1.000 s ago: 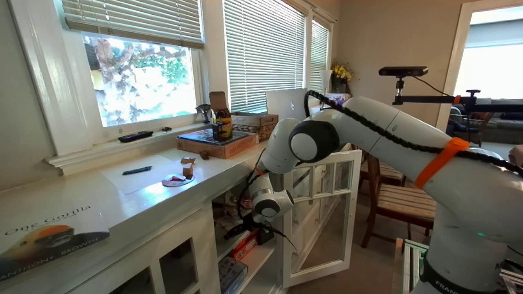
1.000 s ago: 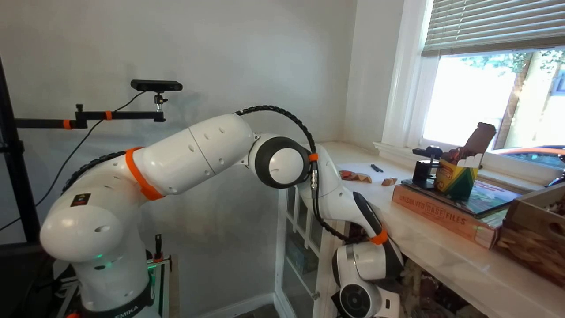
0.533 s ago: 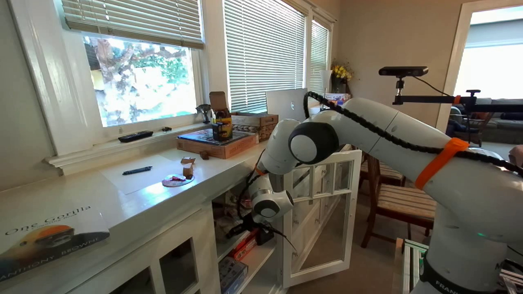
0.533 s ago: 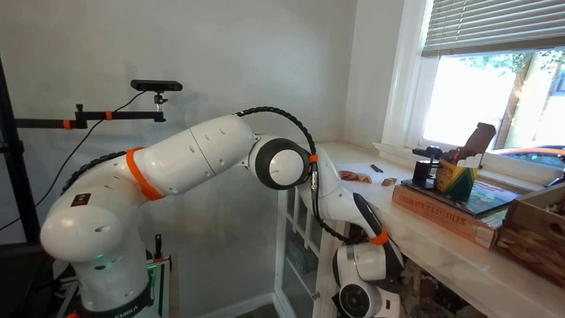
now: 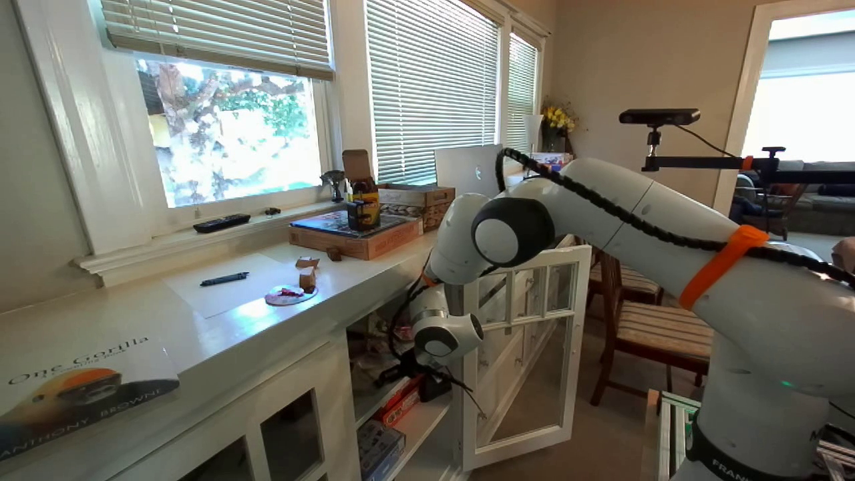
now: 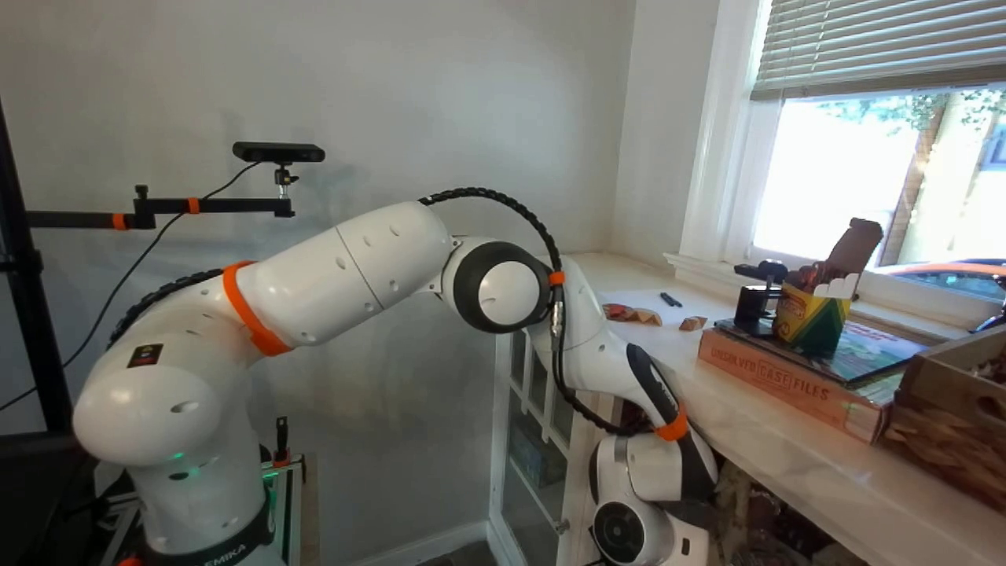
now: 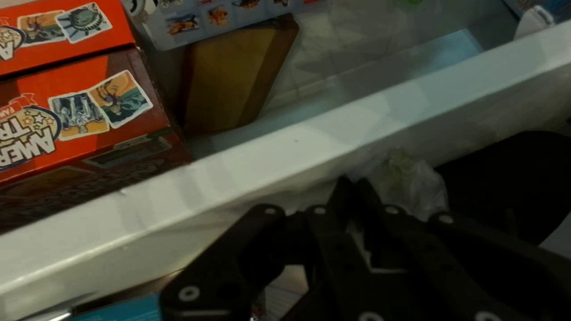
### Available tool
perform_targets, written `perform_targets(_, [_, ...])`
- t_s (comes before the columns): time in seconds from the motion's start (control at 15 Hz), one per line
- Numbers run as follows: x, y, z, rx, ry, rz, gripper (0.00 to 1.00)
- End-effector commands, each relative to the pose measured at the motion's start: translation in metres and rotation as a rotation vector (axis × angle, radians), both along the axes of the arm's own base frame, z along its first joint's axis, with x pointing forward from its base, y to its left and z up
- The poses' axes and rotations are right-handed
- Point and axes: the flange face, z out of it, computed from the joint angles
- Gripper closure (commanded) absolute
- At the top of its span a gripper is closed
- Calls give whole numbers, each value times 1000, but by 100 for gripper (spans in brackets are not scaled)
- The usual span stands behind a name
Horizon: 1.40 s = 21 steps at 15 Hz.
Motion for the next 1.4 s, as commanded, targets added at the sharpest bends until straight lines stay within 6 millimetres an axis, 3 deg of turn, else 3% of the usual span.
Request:
perform_targets(0.0, [-19, -2, 0, -16, 57, -89, 99])
perform_targets(0.27, [-19, -5, 6, -16, 64, -138, 99])
perform_targets(0.33, [-18, -7, 8, -22, 61, -147, 69])
perform_targets(0.4, [-19, -10, 9, -25, 61, -154, 68])
perform_targets(0.53, [-18, -14, 13, -39, 53, -157, 55])
perform_targets(1.0, [-13, -28, 20, -82, 35, -148, 0])
perform_targets(1.33, [-7, -26, 23, -82, 5, -124, 0])
